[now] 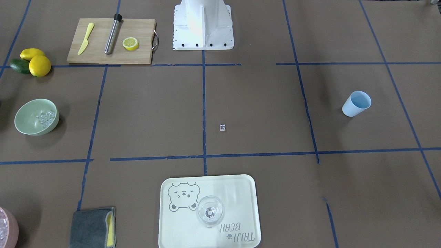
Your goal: Pour ice into bowl
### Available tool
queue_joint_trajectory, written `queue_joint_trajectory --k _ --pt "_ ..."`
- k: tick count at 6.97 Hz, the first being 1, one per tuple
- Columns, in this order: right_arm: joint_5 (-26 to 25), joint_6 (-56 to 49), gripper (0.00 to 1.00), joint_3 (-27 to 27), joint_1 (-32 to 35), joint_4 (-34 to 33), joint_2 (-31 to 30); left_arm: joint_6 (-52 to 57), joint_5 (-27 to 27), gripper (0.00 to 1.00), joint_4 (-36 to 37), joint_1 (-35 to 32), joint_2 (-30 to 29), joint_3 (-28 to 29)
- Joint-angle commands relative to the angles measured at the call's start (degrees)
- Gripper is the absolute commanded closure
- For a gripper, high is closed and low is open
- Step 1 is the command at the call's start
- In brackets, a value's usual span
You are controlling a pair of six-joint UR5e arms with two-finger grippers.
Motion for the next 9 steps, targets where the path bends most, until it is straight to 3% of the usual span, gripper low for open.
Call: queue_joint_trajectory --k 1,3,6,9 --pt "0.2 0.2 0.0 -0.1 0.0 0.1 0.0 -0.2 0.0 0.0 0.0 0.0 0.2 -0.1" --pt "-0.3 0.0 0.0 -0.1 0.0 0.1 0.0 -2.4 0.1 0.0 0.0 0.0 0.1 0.3" --pt "-0.9 8.4 0.0 -0.1 -1.0 0.4 1.3 -4.2 0.2 0.0 -0.1 0.0 0.1 0.2" --pt "-3.9 7.6 0.0 -0.1 -1.9 0.4 2.4 -4.2 0.2 0.0 -0.8 0.0 0.0 0.4"
